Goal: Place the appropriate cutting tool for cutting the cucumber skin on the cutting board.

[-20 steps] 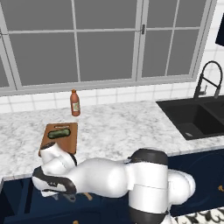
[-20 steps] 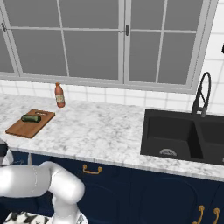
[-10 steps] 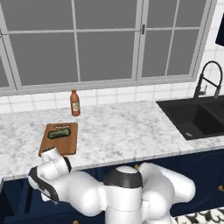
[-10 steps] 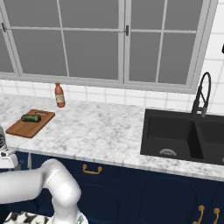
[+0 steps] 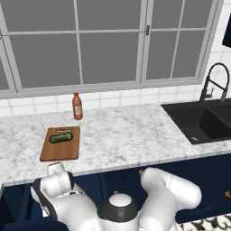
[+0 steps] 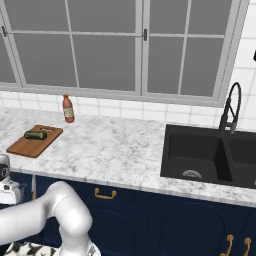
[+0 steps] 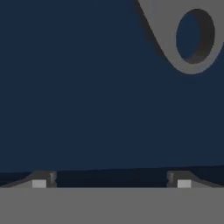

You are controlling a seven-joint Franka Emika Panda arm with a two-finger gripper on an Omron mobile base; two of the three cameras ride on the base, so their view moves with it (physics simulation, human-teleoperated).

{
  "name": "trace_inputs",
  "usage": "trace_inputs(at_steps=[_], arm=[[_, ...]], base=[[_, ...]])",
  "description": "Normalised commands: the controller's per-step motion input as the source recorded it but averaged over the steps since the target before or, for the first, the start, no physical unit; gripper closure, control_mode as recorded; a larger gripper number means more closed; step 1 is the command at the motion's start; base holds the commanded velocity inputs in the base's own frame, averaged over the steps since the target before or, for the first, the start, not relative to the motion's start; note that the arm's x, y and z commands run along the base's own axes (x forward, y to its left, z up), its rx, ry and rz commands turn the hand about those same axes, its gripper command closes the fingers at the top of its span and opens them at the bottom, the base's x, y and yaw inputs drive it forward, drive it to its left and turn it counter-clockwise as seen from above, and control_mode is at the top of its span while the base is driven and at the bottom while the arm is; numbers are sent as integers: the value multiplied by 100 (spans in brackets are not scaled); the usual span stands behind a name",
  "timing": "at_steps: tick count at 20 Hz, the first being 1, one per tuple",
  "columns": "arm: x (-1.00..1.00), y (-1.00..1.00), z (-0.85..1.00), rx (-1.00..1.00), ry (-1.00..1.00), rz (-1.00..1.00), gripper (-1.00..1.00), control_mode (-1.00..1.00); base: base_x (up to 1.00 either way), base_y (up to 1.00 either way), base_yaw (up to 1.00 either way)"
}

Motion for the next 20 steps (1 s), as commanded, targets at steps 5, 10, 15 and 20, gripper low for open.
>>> trace_inputs(at_steps=[5, 10, 15, 20], arm=[[-90, -2, 2, 11, 10, 0, -100, -100], [-100, -4, 63, 2, 5, 0, -100, -100], [-70, -3, 100, -3, -4, 0, -100, -100], [15, 0, 62, -6, -21, 0, -100, -100]], base=[[0, 0, 0], [0, 0, 0], [0, 0, 0], [0, 0, 0]])
